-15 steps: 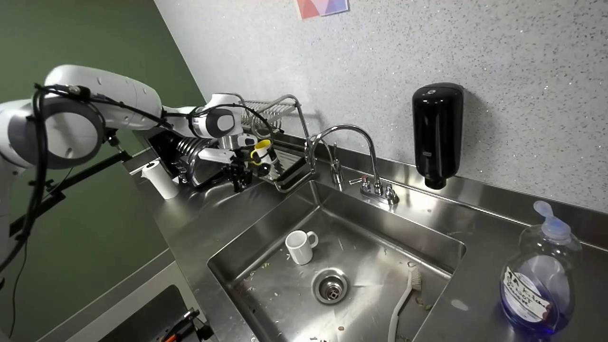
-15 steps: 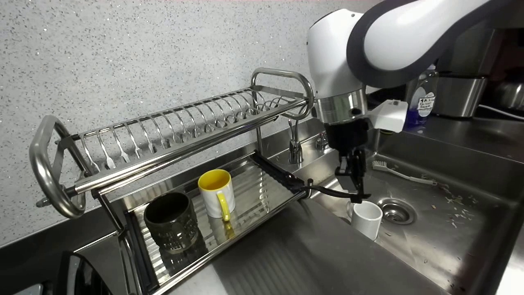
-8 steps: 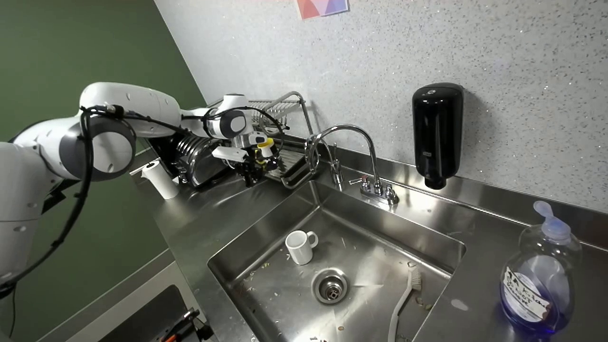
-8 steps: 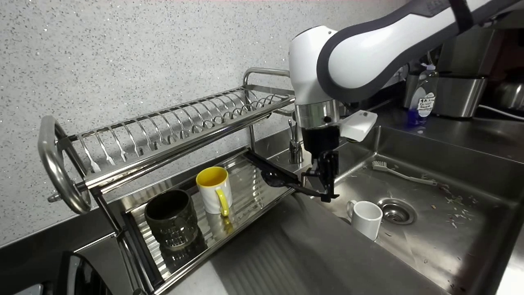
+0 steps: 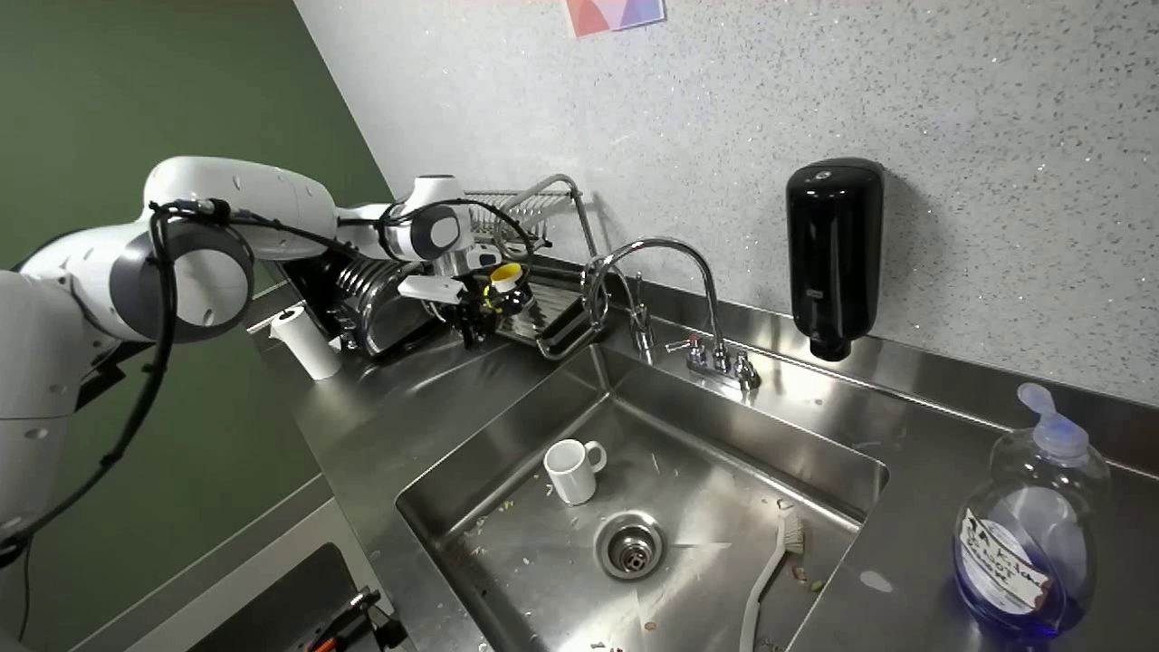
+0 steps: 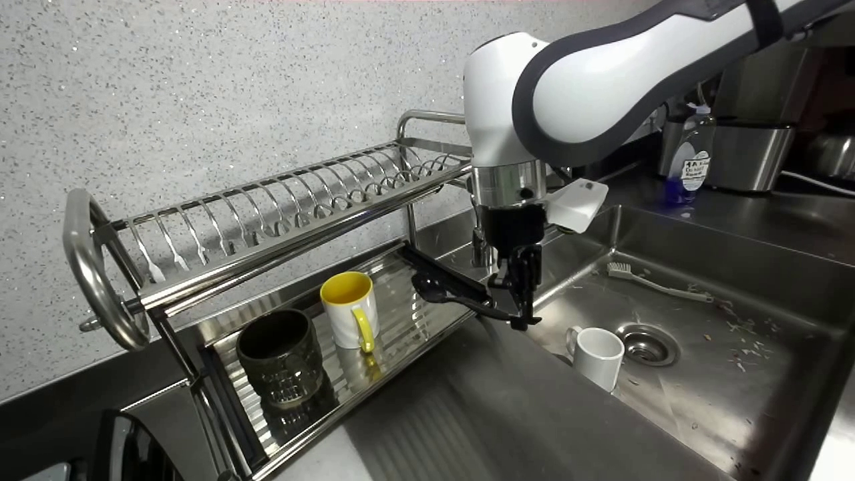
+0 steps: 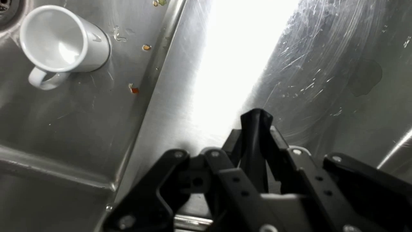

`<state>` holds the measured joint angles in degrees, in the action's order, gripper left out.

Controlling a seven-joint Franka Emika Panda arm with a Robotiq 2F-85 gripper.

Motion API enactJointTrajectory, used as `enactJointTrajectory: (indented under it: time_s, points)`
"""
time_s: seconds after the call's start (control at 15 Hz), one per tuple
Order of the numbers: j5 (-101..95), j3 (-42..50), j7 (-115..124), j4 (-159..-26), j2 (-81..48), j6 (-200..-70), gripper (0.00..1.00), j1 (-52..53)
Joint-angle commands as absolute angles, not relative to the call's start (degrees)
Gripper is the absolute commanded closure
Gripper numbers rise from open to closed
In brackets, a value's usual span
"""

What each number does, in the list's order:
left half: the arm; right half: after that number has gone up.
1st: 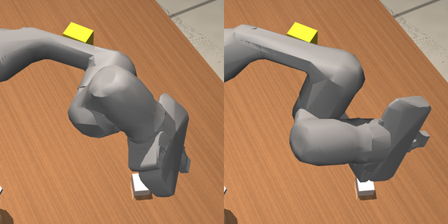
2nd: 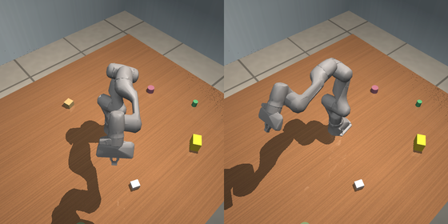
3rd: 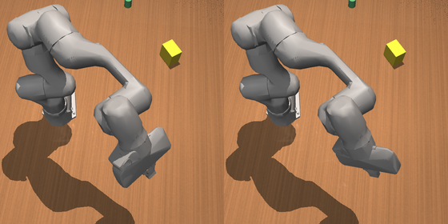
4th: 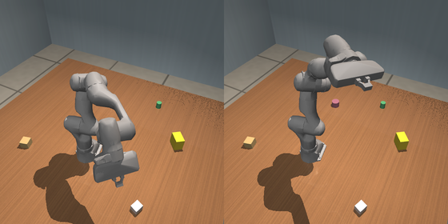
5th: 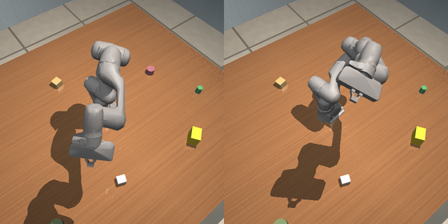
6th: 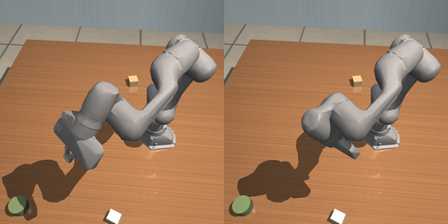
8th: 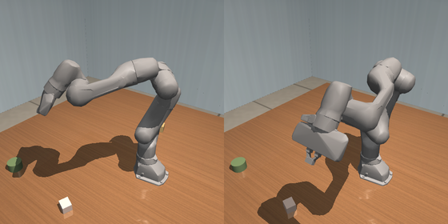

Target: Remove the black spoon from the sink and place it on the bottom rink of the dish drainer

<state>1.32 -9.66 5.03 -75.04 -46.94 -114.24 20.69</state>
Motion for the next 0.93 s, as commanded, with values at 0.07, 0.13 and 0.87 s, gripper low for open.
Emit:
enactJointTrajectory:
  time_s: [0.07,0.13,0.87]
  points:
    - [-2.3,-7.7,8.2,-85.1,-40.4,-124.3,0.94,22.0]
    - [-3.1,-7.4,8.6,-86.6,-40.1,-126.9,0.94,22.1]
    - [-10.5,-3.4,15.2,-99.1,-37.0,-147.3,0.94,24.9]
